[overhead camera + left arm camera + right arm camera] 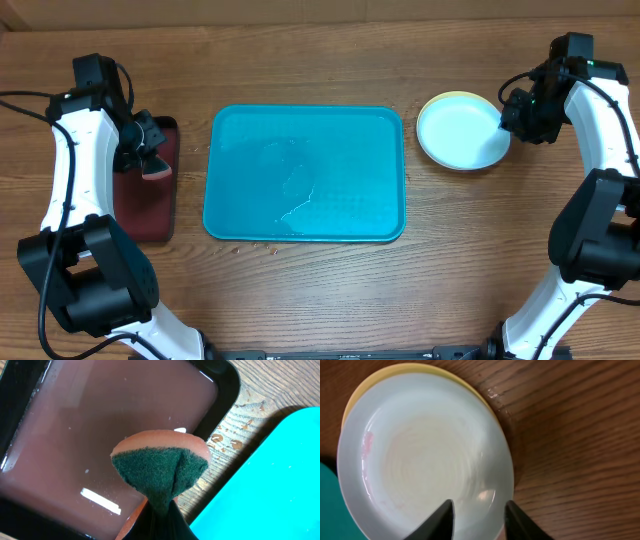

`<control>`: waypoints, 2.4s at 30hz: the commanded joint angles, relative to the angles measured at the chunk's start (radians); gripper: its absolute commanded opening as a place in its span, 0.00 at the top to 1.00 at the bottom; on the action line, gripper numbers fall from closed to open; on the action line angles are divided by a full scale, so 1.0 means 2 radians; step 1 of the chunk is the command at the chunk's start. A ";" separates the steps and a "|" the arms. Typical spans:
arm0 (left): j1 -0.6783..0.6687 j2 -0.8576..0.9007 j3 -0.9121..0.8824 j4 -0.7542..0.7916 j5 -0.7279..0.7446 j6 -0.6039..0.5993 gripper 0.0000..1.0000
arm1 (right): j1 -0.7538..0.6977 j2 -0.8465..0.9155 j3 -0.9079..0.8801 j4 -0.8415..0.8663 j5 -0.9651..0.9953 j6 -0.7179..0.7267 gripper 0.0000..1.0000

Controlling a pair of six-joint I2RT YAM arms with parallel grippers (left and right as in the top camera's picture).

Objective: Clean dirty plates on tray and stack at the side

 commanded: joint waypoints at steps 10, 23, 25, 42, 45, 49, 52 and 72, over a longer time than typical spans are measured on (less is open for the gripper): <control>0.006 0.009 0.005 0.018 0.004 -0.043 0.96 | 0.031 -0.008 -0.025 0.014 -0.102 0.000 0.28; 0.076 0.073 0.005 0.043 0.006 -0.042 0.96 | 0.178 -0.008 -0.077 0.096 -0.147 0.000 0.20; 0.088 0.083 0.005 0.044 0.009 -0.042 0.96 | 0.198 -0.008 -0.077 0.109 -0.147 0.002 0.16; 0.098 0.068 0.015 0.030 0.085 0.003 0.30 | 0.266 -0.022 -0.059 0.132 -0.108 0.041 0.00; 0.098 0.034 0.019 0.026 0.103 0.003 0.29 | 0.266 -0.044 -0.047 0.114 -0.090 0.041 0.00; 0.098 -0.043 0.019 0.013 0.142 0.003 0.29 | 0.266 -0.095 -0.043 0.088 -0.070 0.041 0.00; 0.093 -0.108 0.019 0.006 0.147 0.004 0.28 | 0.266 -0.142 -0.043 0.054 -0.035 0.060 0.00; -0.098 -0.392 -0.131 0.012 0.086 -0.017 0.26 | 0.317 -0.449 -0.184 -0.093 0.134 0.138 0.00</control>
